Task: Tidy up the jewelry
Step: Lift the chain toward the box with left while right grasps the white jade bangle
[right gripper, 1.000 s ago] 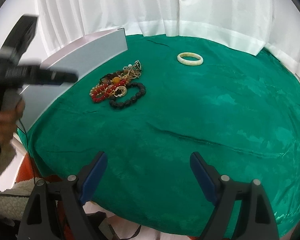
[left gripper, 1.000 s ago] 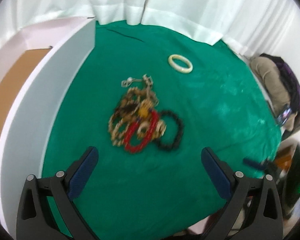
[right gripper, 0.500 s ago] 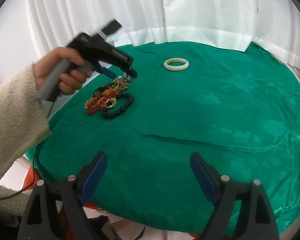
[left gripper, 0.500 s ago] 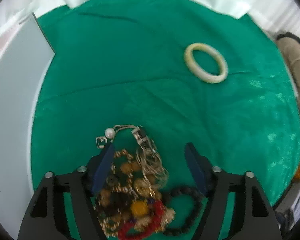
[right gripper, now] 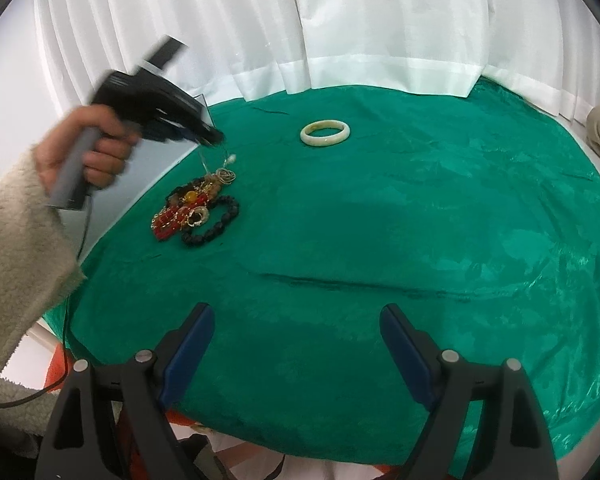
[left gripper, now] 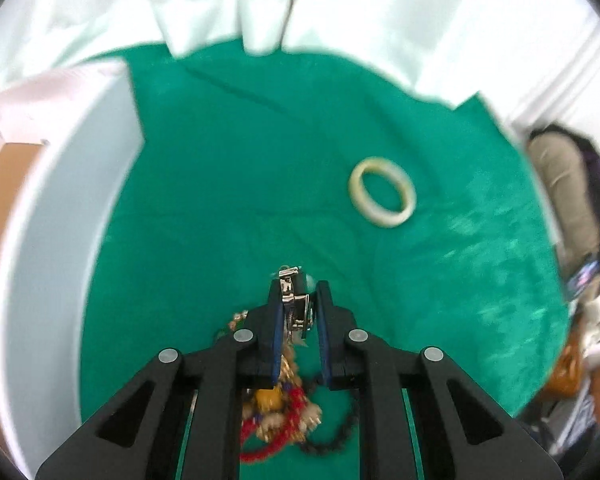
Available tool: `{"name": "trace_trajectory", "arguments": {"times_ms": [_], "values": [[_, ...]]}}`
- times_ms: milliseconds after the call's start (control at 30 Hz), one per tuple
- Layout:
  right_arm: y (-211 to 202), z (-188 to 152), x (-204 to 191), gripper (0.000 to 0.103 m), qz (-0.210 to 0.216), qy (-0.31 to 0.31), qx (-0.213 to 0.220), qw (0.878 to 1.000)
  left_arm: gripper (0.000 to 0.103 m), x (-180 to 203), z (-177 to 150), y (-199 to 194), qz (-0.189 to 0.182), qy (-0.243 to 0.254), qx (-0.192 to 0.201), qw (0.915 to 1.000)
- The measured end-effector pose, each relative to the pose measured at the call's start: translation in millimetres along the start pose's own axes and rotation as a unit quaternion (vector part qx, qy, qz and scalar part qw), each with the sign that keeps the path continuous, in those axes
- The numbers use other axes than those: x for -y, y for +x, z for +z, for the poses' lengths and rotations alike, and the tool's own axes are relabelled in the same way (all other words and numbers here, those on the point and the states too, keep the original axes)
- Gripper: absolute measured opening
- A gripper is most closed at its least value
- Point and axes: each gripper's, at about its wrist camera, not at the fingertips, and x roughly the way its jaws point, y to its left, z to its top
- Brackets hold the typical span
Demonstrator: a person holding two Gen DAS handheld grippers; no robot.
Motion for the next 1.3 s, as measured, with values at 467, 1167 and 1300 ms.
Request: {"name": "trace_trajectory", "arguments": {"times_ms": [467,1167,1300], "values": [[93.4,83.4,-41.5,0.052,0.065,-0.095,-0.078,0.99,0.013,-16.1,-12.2,-136.1,-0.015,-0.014,0.108,0.994],[258.5,244.7,-2.1,0.04,-0.011,-0.097,-0.155,0.983,0.013,-77.7,-69.5,-181.5,0.003,-0.059,0.122,0.9907],[272.4,235.3,-18.0,0.011,-0.037,-0.134,-0.17,0.976,0.013,-86.8,-72.9,-192.1,0.006,-0.065,0.126,0.9899]]}}
